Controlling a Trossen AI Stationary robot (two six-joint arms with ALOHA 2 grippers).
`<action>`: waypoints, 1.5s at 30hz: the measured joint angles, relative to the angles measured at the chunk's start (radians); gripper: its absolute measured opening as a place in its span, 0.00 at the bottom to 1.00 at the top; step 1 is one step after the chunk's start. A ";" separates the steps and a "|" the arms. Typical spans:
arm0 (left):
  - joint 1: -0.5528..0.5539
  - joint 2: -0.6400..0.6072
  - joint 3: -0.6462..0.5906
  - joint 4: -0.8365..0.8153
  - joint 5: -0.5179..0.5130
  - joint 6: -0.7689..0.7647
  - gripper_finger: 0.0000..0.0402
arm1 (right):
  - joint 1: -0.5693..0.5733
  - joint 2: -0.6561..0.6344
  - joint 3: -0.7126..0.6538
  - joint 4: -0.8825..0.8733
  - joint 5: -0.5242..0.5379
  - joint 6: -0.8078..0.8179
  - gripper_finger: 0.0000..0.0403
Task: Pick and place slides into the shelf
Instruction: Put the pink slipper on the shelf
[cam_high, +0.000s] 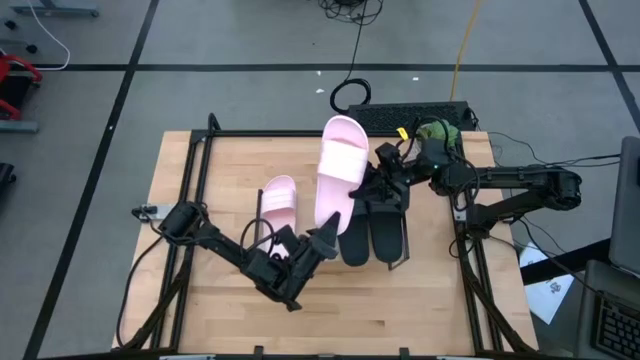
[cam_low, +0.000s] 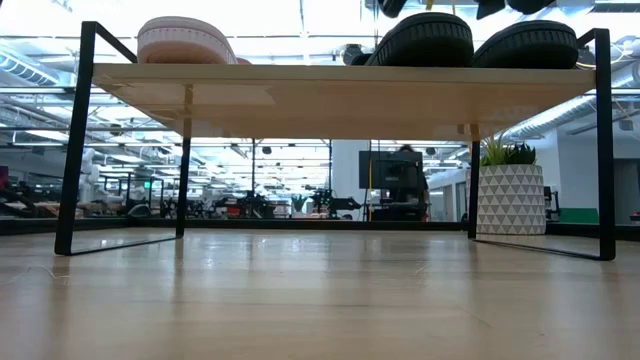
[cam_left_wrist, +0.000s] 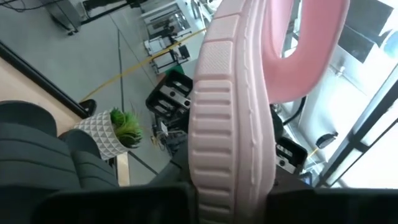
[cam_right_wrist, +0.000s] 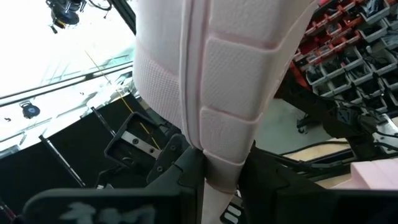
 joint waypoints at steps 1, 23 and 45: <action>-0.002 0.000 0.000 0.000 0.005 -0.001 0.11 | 0.000 0.000 0.000 0.001 0.000 0.000 0.15; -0.084 0.001 0.091 -0.008 -0.100 0.078 0.11 | -0.046 -0.014 -0.002 0.039 -0.308 0.107 0.48; -0.176 0.000 0.176 -0.433 -0.205 -0.217 0.11 | -0.398 -0.280 0.000 0.050 -0.441 0.279 0.53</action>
